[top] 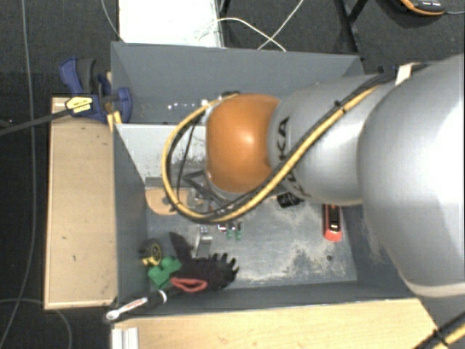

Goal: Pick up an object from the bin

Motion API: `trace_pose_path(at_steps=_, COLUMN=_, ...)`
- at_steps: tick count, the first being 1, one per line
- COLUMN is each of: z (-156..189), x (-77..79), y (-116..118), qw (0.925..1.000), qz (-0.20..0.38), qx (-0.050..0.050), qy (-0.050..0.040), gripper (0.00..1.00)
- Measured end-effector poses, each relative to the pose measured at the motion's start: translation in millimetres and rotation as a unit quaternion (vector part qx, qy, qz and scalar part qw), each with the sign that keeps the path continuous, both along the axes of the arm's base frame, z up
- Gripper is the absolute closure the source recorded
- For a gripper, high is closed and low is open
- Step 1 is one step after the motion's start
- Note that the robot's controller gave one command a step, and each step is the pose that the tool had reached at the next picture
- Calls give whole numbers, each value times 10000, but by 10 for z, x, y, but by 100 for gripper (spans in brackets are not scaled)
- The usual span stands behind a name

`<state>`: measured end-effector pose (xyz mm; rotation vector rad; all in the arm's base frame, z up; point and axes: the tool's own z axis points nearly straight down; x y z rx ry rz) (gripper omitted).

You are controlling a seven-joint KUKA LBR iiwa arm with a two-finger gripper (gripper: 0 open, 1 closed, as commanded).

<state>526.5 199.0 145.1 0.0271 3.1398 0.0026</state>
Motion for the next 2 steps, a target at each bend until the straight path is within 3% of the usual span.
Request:
trace_pose_path(at_steps=1, z=0, x=0, y=0, qw=10000, qz=-3, qx=0, qy=0, gripper=0)
trace_pose_path(at_steps=2, z=-63, x=-109, y=35, qw=10000, qz=67, qx=3, qy=-32, gripper=0)
